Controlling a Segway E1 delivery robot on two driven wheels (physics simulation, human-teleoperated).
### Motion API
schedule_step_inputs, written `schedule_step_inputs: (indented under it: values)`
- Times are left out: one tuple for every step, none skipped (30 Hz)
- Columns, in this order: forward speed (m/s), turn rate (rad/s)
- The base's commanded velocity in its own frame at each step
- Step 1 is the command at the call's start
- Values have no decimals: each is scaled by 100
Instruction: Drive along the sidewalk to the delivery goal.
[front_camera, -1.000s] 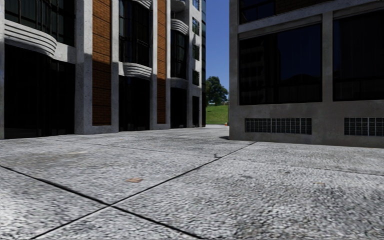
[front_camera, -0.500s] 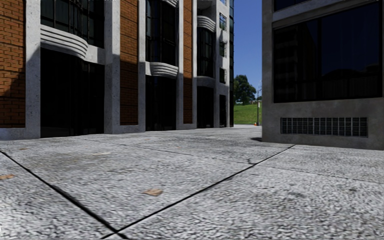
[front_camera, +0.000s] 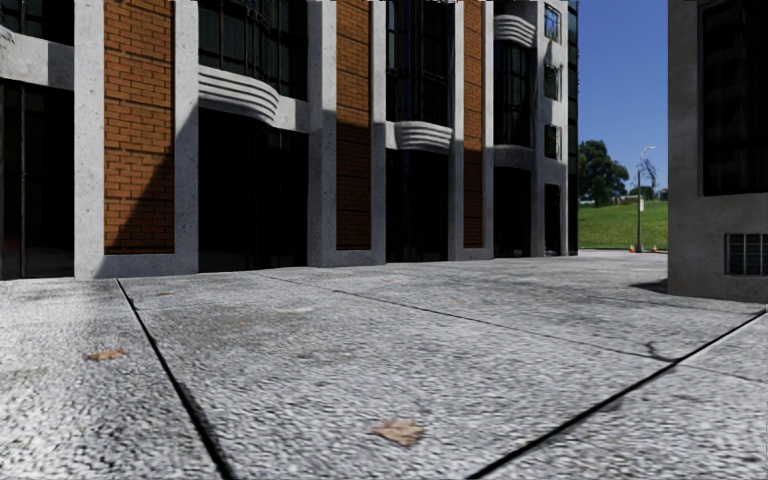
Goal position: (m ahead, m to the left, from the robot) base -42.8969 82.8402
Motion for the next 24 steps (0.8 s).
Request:
schedule_step_inputs:
  values:
    - [131,60]
    - [131,60]
    - [133,60]
    - [137,60]
    - [141,60]
    - [141,60]
    - [143,60]
    - [146,60]
    - [149,60]
    - [149,60]
    - [152,60]
    - [154,60]
    - [155,60]
    - [155,60]
    - [155,60]
    - [155,60]
    - [155,60]
    - [155,60]
    - [155,60]
    - [155,61]
    - [155,62]
    - [155,65]
    - [155,65]
    - [155,66]
